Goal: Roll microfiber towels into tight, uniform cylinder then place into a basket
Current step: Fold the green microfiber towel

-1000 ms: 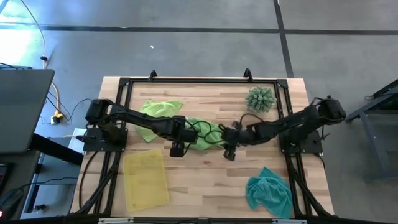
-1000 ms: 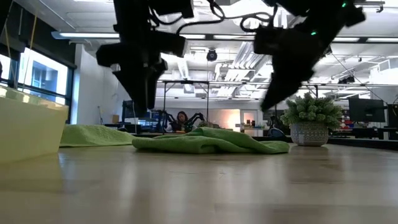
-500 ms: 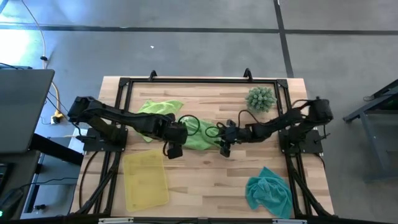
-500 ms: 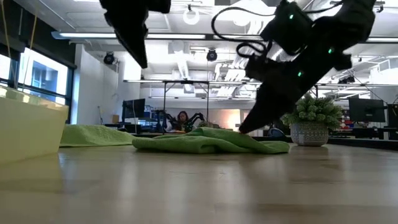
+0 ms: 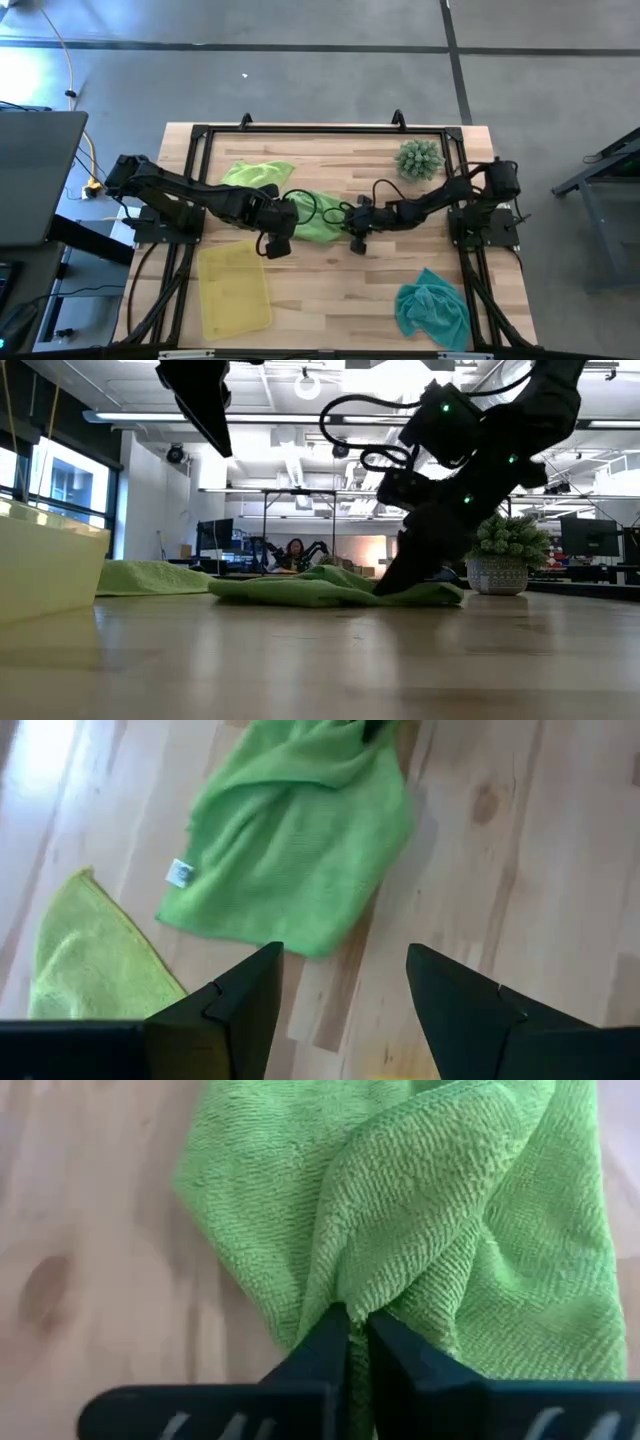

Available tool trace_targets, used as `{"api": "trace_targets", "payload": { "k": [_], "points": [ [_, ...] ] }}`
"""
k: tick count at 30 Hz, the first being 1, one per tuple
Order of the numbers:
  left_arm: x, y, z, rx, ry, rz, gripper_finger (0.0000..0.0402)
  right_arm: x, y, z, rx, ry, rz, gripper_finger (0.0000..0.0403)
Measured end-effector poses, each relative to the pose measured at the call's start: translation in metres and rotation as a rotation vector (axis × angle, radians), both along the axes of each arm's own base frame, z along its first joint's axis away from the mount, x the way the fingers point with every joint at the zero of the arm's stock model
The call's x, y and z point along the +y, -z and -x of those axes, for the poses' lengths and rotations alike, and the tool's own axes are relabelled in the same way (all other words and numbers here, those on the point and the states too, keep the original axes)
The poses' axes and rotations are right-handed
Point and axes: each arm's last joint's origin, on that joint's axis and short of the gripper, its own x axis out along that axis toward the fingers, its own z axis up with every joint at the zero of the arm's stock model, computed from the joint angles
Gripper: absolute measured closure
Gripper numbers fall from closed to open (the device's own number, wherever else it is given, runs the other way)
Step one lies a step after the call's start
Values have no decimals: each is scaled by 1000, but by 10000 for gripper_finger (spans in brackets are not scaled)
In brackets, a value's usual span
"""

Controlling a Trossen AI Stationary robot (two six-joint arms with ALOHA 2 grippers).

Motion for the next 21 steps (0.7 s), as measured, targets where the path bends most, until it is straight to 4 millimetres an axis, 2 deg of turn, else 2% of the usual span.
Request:
{"api": "trace_targets", "payload": {
  "k": [3, 6, 9, 14, 17, 21],
  "points": [
    [0, 0, 0, -2, -5, -14, 197, 0, -14, 2, -16, -7, -10, 382],
    [1, 0, -1, -8, -12, -27, 197, 1, -35, 6, -57, -33, -38, 397],
    [2, 1, -3, -16, -22, -54, 197, 2, -58, 13, -113, -54, -95, 395],
    [2, 9, -8, 0, -30, -95, 197, 3, -91, 34, -142, -60, -249, 392],
    [1, 18, -16, -9, -19, -101, 197, 4, -102, 47, -112, -48, -336, 392],
    [0, 30, -28, -7, -11, -109, 197, 6, -99, 61, 19, 1, -364, 392]
  ]
}}
